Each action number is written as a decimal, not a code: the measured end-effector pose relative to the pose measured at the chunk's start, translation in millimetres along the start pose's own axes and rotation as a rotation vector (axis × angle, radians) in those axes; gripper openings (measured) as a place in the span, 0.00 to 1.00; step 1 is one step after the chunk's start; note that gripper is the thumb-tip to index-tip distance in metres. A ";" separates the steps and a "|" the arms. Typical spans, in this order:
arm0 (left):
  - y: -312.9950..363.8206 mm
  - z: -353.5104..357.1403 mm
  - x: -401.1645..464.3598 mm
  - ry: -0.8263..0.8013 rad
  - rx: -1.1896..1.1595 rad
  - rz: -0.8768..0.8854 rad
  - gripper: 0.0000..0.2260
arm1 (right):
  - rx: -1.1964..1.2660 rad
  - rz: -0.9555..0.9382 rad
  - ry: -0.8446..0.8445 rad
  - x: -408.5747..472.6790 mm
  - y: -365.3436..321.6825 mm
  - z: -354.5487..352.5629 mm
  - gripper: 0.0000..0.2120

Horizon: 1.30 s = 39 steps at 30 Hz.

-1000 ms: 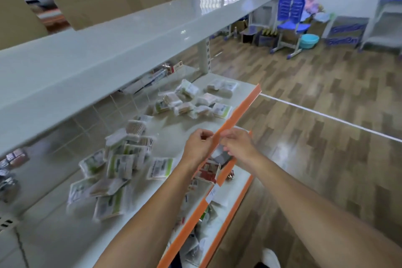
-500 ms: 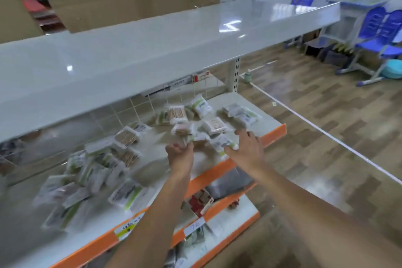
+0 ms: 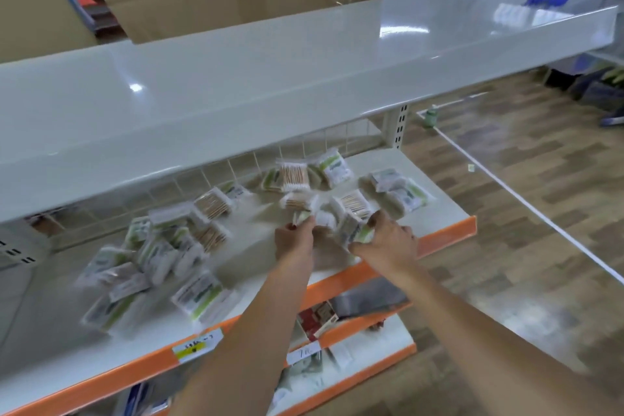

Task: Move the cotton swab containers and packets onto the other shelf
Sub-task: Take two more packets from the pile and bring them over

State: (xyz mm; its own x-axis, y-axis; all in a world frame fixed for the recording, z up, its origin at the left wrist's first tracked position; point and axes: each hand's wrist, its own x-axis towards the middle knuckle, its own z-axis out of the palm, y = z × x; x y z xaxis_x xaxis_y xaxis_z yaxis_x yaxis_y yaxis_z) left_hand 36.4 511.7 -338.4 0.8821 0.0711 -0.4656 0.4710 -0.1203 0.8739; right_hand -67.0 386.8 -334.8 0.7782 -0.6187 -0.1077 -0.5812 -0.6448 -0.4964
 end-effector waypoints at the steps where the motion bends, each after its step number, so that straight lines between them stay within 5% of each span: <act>1: -0.6 -0.1 -1.9 0.019 -0.072 0.027 0.19 | 0.155 -0.028 0.008 1.7 0.7 -1.9 0.23; 7: -12.3 -37.4 -0.3 0.017 -0.154 0.169 0.05 | 0.759 -0.054 0.125 13.6 -7.8 -2.7 0.26; 15: -26.6 -75.9 6.4 -0.005 -0.017 0.363 0.08 | 1.309 0.098 -0.169 24.6 -18.7 26.0 0.23; 18: -35.4 -78.2 9.6 -0.075 0.029 0.348 0.08 | 1.326 0.122 -0.196 25.1 -20.0 37.5 0.30; 22: -41.0 -74.7 11.3 -0.085 0.067 0.363 0.17 | 1.241 0.071 -0.259 27.7 -19.4 45.3 0.17; 25: -40.5 -73.8 8.1 -0.092 0.108 0.367 0.23 | 1.230 0.046 -0.333 29.7 -17.4 45.8 0.17; 33: -29.9 -78.4 -6.9 -0.010 -0.063 0.237 0.12 | 1.143 -0.033 -0.461 28.6 -14.4 43.8 0.14; 39: -31.6 -92.9 -20.3 0.114 -0.191 0.189 0.22 | 1.087 -0.077 -0.440 19.1 -25.3 37.9 0.17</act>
State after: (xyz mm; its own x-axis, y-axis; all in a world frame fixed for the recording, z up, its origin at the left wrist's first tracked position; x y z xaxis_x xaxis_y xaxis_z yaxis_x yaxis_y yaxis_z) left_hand 2.9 606.1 -343.6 0.9427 0.1777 -0.2824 0.2786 0.0463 0.9593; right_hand -28.4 408.3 -357.0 0.9413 -0.2487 -0.2280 -0.1865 0.1798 -0.9659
